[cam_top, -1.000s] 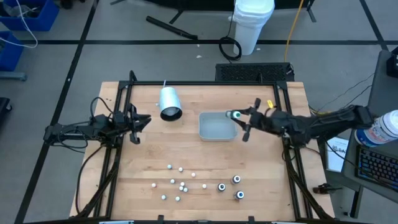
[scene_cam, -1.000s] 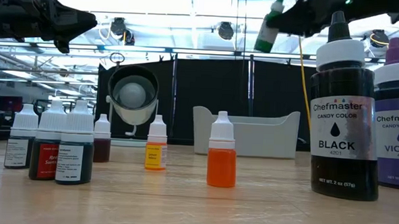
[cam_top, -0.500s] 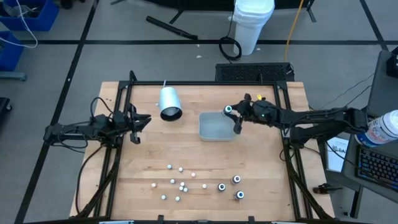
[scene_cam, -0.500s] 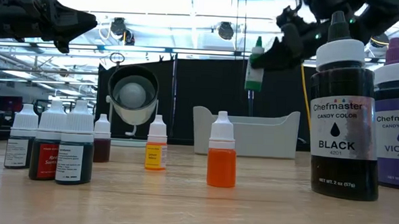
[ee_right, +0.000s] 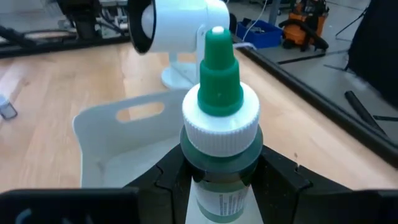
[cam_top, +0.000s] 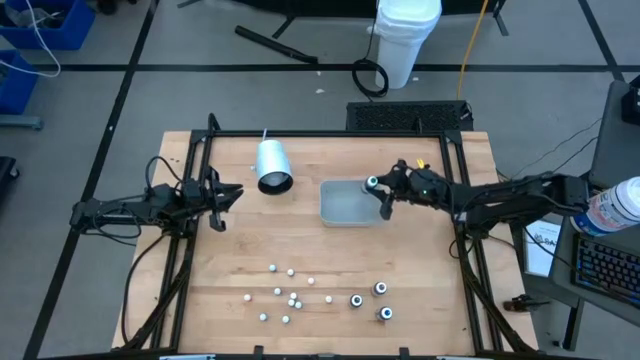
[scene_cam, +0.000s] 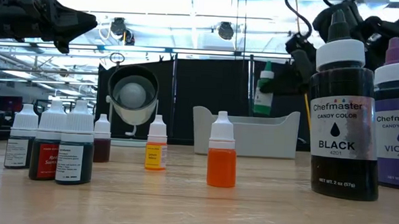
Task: Pick & Place food coloring
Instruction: Put the green food coloring bottle into the gray bin
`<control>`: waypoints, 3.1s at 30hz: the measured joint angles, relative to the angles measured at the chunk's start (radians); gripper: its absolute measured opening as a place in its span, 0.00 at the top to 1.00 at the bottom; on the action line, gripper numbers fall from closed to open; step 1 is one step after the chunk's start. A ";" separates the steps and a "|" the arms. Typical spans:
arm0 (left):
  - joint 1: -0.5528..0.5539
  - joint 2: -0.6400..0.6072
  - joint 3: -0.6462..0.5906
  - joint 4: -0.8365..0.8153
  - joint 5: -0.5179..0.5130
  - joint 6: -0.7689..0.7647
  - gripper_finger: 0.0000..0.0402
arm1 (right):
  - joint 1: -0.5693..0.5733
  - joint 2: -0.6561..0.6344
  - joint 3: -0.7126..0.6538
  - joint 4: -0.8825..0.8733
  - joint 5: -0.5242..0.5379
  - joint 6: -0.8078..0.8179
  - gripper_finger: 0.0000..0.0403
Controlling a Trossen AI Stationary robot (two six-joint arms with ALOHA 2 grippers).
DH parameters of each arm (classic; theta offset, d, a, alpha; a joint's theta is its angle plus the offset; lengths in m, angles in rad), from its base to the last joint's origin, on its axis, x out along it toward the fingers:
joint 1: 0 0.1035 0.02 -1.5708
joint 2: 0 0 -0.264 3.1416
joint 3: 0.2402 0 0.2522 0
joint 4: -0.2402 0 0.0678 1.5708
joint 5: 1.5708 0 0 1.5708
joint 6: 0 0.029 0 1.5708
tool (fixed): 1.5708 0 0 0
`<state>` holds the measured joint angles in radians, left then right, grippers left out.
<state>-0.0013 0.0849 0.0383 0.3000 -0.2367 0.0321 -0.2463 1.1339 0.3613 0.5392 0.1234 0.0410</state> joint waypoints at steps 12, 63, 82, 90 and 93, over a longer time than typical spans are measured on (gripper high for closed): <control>0.000 0.000 0.000 0.001 -0.001 0.019 0.82 | 0.063 0.062 -0.001 0.020 0.032 -0.047 0.67; 0.000 0.000 0.000 0.004 -0.001 0.023 0.82 | 0.095 0.330 0.201 -0.030 0.061 0.040 0.67; 0.001 0.000 0.000 0.011 -0.001 0.037 0.82 | 0.104 0.458 0.324 0.047 0.057 -0.012 0.67; 0.001 0.000 0.000 0.010 0.000 0.036 0.82 | 0.094 0.550 0.352 0.068 0.085 -0.002 0.67; 0.001 0.000 0.000 0.011 0.000 0.033 0.82 | 0.085 0.552 0.352 0.085 0.086 0.009 0.67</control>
<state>-0.0006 0.0849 0.0387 0.3107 -0.2367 0.0654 -0.1610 1.6863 0.7132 0.6239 0.2095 0.0498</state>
